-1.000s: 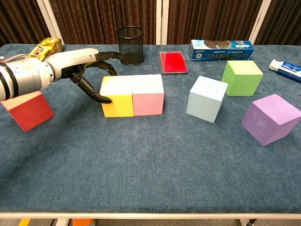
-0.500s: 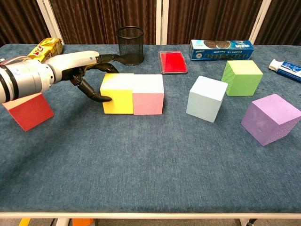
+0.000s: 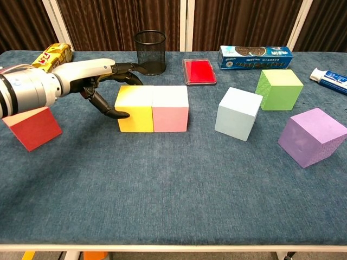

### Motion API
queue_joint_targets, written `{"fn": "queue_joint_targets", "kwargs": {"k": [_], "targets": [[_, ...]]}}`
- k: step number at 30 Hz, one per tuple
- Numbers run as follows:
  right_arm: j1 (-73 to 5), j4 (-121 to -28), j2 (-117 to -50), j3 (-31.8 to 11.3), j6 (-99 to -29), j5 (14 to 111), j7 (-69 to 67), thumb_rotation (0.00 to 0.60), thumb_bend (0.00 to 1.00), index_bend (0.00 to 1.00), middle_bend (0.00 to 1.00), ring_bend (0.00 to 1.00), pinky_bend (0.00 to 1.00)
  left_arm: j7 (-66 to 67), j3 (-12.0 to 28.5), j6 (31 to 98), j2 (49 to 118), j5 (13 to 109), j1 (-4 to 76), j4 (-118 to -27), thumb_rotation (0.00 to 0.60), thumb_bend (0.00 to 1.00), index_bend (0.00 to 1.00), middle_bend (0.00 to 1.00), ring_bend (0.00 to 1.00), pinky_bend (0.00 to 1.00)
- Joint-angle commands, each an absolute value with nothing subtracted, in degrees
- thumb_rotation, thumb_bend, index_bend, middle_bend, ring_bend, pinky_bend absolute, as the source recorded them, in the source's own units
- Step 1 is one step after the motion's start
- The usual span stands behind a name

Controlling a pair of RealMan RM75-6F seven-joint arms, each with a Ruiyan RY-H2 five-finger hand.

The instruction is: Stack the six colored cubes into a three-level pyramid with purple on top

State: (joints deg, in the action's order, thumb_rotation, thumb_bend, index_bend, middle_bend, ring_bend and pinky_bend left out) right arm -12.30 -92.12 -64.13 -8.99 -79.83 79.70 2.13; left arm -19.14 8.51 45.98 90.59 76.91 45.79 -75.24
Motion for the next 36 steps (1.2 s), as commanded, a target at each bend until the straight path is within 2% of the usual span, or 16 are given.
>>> {"fn": "queue_joint_targets", "kwargs": {"k": [1,14,20,24,26,31,36], "targets": [[-12.25,-92.09,-64.13,-8.98,-79.87,79.65,2.15,0.600,0.00,0.00,0.00,0.00,0.00,-19.54,8.44,46.00,90.35,77.10,45.76,-75.57,0.600,0.22,0.07,0.15,0.08,0.06],[-13.63,-92.39,-63.78,-9.43,-78.66,80.25,3.30,0.600,0.00,0.00,0.00,0.00,0.00,-19.52,8.71,47.52,88.23,77.11,45.04,-77.82,0.600,0.22,0.07,0.15,0.08,0.06],[-17.16,-94.44,-62.19,-10.13,-74.70,81.78,4.74,0.600,0.00,0.00,0.00,0.00,0.00,-17.59,8.98,51.90,82.43,75.91,41.67,-81.84,0.600,0.22,0.07,0.12,0.04,0.06],[-22.39,-94.98,-60.97,-10.86,-68.01,83.45,5.10,0.600,0.00,0.00,0.00,0.00,0.00,-13.82,8.84,58.21,78.61,74.29,37.28,-83.86,0.600,0.22,0.07,0.12,0.02,0.06],[-26.42,-94.26,-60.13,-11.06,-62.28,84.66,4.30,0.600,0.00,0.00,0.00,0.00,0.00,-11.00,8.57,62.28,77.13,73.45,34.56,-83.84,0.600,0.22,0.07,0.12,0.02,0.06],[-36.41,-91.02,-59.58,-10.81,-48.88,88.21,1.98,0.600,0.00,0.00,0.04,0.00,0.00,-4.46,6.82,71.66,74.73,74.91,28.81,-78.96,0.600,0.22,0.07,0.12,0.02,0.06],[-42.44,-87.81,-61.72,-10.44,-42.87,90.15,1.77,0.600,0.00,0.00,0.10,0.00,0.00,-8.74,6.32,74.63,73.20,74.42,24.55,-76.69,0.600,0.22,0.07,0.12,0.02,0.06]]}}
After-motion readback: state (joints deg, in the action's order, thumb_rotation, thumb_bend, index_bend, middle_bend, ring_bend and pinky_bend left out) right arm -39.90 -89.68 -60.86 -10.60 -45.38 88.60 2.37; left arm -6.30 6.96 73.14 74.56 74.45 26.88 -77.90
